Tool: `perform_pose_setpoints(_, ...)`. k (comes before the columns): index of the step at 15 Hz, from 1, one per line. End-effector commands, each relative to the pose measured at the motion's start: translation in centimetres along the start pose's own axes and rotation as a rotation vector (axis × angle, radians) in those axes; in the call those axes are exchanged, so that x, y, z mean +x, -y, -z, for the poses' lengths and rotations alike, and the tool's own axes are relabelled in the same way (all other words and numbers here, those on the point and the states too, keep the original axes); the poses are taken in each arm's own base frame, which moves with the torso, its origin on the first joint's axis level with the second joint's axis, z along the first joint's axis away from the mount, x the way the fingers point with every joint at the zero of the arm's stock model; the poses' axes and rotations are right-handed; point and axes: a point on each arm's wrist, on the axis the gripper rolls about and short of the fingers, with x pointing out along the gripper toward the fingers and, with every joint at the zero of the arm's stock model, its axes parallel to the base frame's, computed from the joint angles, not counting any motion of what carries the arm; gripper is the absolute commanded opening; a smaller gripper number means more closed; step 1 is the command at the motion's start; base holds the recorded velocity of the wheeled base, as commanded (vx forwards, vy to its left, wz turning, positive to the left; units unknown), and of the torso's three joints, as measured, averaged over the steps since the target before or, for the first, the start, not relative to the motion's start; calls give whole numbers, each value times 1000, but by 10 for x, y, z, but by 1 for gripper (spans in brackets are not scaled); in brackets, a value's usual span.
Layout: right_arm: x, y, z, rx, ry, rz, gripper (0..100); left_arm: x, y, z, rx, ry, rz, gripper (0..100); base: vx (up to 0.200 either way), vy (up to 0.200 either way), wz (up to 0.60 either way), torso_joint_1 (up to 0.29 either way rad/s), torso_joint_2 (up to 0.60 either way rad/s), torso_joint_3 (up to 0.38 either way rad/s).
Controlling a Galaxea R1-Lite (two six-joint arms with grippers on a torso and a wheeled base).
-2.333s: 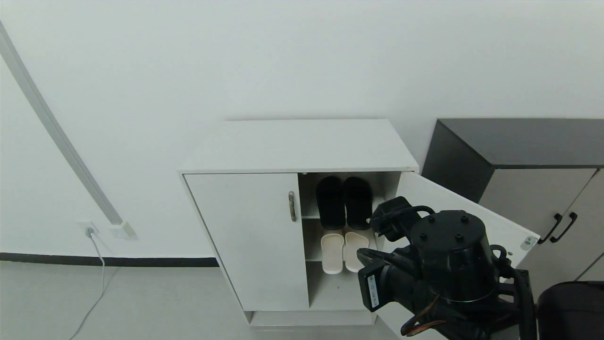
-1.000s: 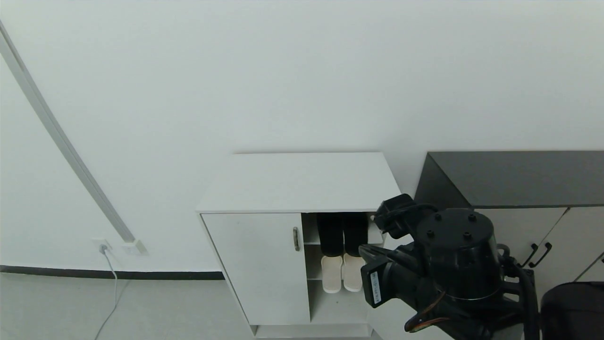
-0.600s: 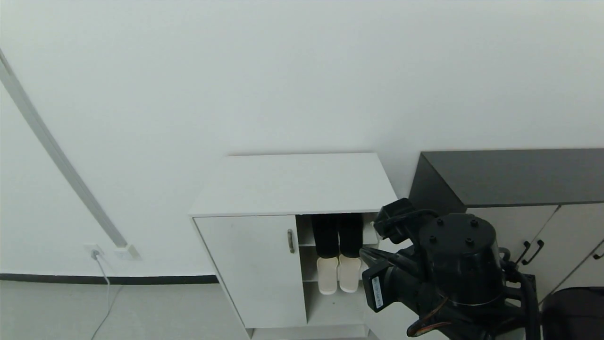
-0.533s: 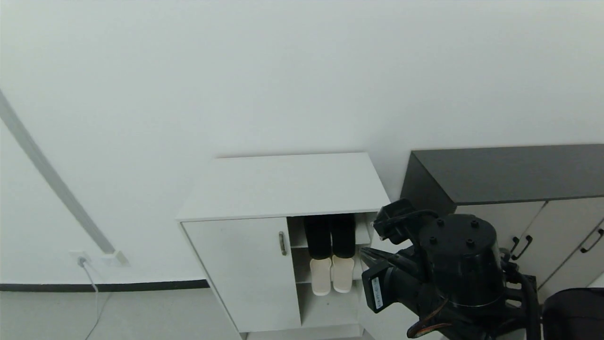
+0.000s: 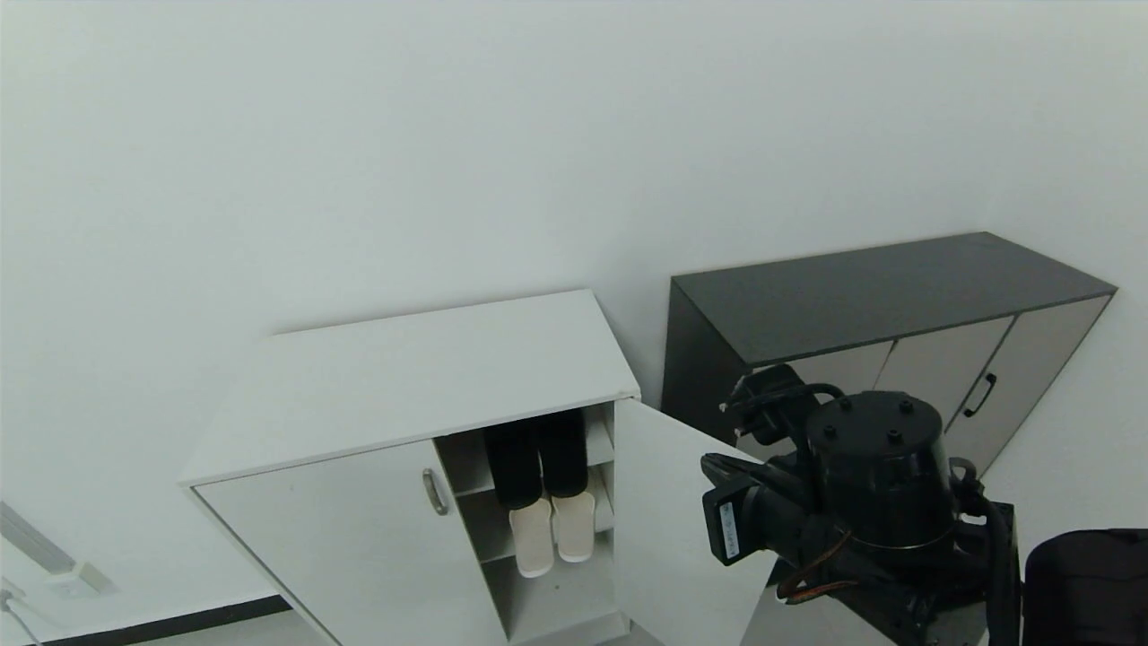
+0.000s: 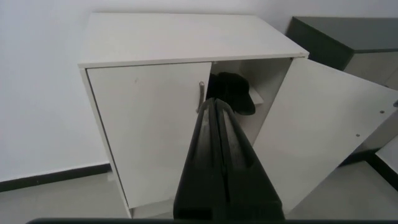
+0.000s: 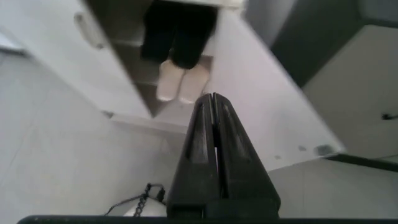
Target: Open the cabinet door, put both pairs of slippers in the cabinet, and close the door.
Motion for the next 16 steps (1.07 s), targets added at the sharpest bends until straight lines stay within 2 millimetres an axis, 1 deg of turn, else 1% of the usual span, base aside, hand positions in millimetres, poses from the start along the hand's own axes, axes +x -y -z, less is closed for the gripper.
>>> perform_pose_setpoints(1,3,1,3,-4,-11,6,0,0,0,0,-1,0,0,0,0,0,0,0,0,0)
perform_pose_setpoints(4,3,1,3,-3,-11,7,0,0,0,0,-1,0,0,0,0,0,0,0,0,0)
perform_pose_setpoints(11,6,2,2,2,-4,12,0,0,0,0,-1,0,0,0,-200,0,0,-3,2,2)
perform_pose_setpoints(13,9,4,4,3,-11,23,0,0,0,0,-1,0,0,0,0,0,0,0,0,0)
perform_pose_setpoints(16,20,9,6,6,-18,48,0,0,0,0,-2,0,0,0,0,0,0,0,0,0)
